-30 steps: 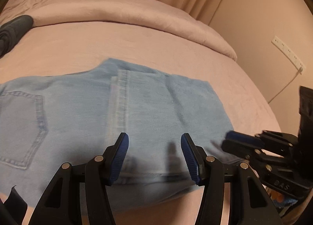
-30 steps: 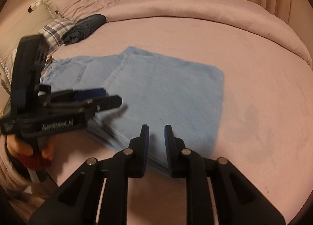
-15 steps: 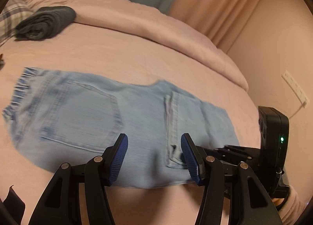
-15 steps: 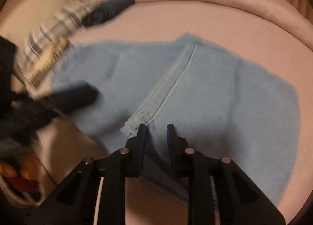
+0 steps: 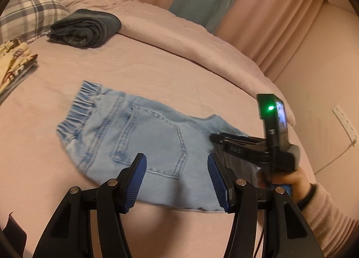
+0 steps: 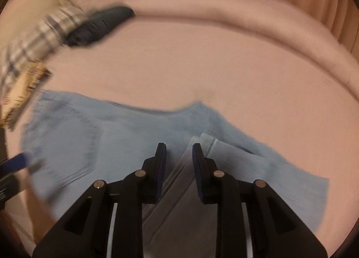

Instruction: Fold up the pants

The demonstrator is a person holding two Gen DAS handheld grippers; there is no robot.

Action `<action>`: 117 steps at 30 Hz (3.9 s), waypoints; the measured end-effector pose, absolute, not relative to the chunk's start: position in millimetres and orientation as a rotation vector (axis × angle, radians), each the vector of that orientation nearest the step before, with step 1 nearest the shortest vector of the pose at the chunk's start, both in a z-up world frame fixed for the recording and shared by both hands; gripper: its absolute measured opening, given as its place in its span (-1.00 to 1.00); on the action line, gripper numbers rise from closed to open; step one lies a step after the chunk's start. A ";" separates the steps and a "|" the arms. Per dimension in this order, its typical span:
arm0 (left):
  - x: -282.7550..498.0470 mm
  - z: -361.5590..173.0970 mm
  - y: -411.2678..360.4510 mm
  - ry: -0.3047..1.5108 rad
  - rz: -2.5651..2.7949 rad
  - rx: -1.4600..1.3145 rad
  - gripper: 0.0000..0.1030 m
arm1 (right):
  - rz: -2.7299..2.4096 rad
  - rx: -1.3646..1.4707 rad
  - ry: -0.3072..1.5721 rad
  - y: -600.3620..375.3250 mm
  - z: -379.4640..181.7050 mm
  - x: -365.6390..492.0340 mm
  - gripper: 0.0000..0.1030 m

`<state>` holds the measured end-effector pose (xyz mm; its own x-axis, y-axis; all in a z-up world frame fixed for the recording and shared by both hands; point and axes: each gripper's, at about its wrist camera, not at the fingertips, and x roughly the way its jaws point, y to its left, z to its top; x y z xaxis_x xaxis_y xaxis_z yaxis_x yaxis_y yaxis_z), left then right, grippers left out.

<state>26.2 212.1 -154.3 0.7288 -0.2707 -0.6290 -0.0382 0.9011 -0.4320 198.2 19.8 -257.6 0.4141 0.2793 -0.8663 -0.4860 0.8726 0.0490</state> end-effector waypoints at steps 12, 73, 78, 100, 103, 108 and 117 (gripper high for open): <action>-2.5 -162.4 273.3 0.704 -0.011 -0.611 0.32 | 0.669 -0.220 0.980 51.2 -219.1 140.4 -0.49; 35.6 -126.3 217.0 0.620 -0.215 -0.487 -0.40 | 0.724 0.189 1.178 39.8 -250.5 112.6 -0.37; 35.1 -120.9 170.0 0.631 -0.249 -0.307 -0.40 | 0.751 0.495 1.105 -13.8 -214.6 127.8 -0.03; 25.8 -140.5 105.6 0.696 -0.241 -0.034 -0.40 | 0.671 0.197 1.162 23.8 -164.9 159.1 0.15; 26.1 -139.5 106.7 0.703 -0.241 -0.052 -0.40 | 0.686 0.218 1.177 19.6 -169.2 161.9 -0.06; 31.7 -139.4 104.8 0.715 -0.246 -0.038 -0.40 | 0.726 0.278 1.170 5.5 -169.7 161.0 -0.41; 40.7 -136.0 94.4 0.724 -0.293 -0.023 -0.40 | 0.763 0.299 1.151 -7.4 -163.5 157.3 -0.49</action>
